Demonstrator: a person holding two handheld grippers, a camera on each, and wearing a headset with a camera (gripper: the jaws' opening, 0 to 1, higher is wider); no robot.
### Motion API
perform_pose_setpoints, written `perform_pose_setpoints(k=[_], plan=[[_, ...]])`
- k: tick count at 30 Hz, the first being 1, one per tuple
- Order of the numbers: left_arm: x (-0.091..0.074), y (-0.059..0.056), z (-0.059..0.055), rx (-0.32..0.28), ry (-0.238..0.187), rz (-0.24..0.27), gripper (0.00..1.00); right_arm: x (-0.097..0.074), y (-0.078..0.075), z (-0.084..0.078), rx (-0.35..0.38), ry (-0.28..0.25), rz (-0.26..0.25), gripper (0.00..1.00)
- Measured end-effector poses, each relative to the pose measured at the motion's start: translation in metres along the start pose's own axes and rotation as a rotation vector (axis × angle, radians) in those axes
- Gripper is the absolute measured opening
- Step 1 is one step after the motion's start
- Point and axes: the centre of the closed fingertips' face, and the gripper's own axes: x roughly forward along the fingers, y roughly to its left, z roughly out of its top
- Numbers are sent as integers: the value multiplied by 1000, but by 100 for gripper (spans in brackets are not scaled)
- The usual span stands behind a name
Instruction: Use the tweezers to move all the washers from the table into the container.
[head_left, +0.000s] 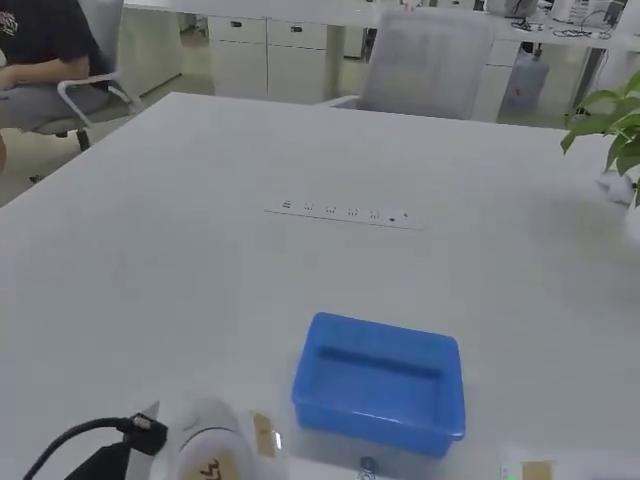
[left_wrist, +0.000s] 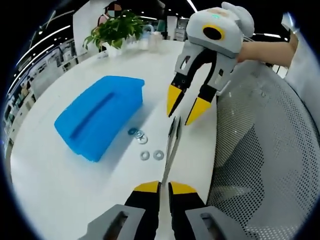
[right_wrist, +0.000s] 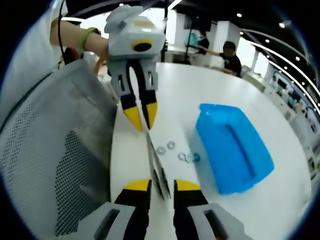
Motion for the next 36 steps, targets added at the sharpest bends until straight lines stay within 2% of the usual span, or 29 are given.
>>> perform_pose_setpoints(k=[5, 8, 10, 11, 13, 19, 21, 25, 28, 31, 33, 36], plan=[[5, 5, -1, 71, 34, 17, 0, 6, -1, -1, -2, 9, 14, 10], [8, 4, 0, 95, 48, 9, 0, 8, 0, -4, -20, 23, 27, 8], [9, 3, -2, 134, 75, 8, 0, 9, 1, -5, -27, 28, 34, 6], [9, 4, 1, 176, 70, 15, 0, 10, 2, -6, -29, 29, 36, 6], [9, 4, -1, 174, 88, 23, 0, 11, 1, -7, -28, 31, 35, 6], [9, 4, 0, 214, 107, 11, 0, 13, 3, -8, -29, 30, 32, 6], [9, 4, 0, 229, 126, 16, 0, 14, 3, -8, -32, 30, 32, 6], [10, 3, 1, 308, 178, 36, 0, 15, 3, -7, -29, 24, 34, 6], [11, 5, 2, 291, 180, 31, 0, 15, 3, -7, -17, 18, 24, 5], [10, 6, 2, 220, 142, 31, 0, 16, 2, -6, 15, 15, 8, 6], [8, 5, 0, 239, 112, 28, 0, 16, 1, -6, 29, 19, -6, 6], [6, -1, -3, 230, 125, 6, 0, 18, 4, -3, 21, 17, -12, 6]])
